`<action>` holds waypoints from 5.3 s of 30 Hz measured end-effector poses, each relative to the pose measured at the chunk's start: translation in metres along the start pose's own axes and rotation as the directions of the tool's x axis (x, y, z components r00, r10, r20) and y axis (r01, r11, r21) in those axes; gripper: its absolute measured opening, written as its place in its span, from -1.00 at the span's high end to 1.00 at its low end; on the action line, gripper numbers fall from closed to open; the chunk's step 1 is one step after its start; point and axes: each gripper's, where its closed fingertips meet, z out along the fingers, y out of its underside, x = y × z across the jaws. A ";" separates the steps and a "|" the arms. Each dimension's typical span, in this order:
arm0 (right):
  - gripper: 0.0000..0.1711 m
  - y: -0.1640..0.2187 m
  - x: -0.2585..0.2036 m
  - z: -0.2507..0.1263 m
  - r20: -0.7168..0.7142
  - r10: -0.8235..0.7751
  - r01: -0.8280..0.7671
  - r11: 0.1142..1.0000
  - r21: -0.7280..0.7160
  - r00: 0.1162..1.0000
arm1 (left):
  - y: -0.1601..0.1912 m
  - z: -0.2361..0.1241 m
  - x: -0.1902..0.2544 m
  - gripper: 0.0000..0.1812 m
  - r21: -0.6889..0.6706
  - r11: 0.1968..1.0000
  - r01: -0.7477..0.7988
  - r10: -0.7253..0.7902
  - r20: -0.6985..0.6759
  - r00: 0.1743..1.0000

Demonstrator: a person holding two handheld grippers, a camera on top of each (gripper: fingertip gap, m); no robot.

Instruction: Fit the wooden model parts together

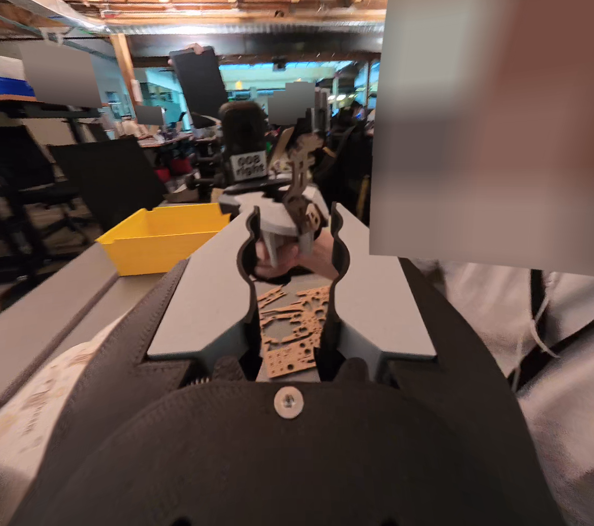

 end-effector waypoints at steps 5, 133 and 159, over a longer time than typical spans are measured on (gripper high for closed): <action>0.84 -0.005 -0.014 -0.003 -0.006 -0.115 0.115 0.992 -0.058 0.993 | 0.001 0.004 0.012 0.68 -0.026 0.995 -0.099 0.099 -0.013 0.995; 0.85 0.017 -0.019 -0.006 -0.057 -0.721 0.605 0.619 -0.500 0.691 | 0.020 0.017 0.035 0.86 -0.267 0.633 -0.726 0.758 0.024 0.652; 0.84 0.004 -0.019 0.001 -0.119 -0.769 0.646 0.601 -0.470 0.629 | 0.007 0.014 0.036 0.88 -0.204 0.651 -0.731 0.755 0.071 0.652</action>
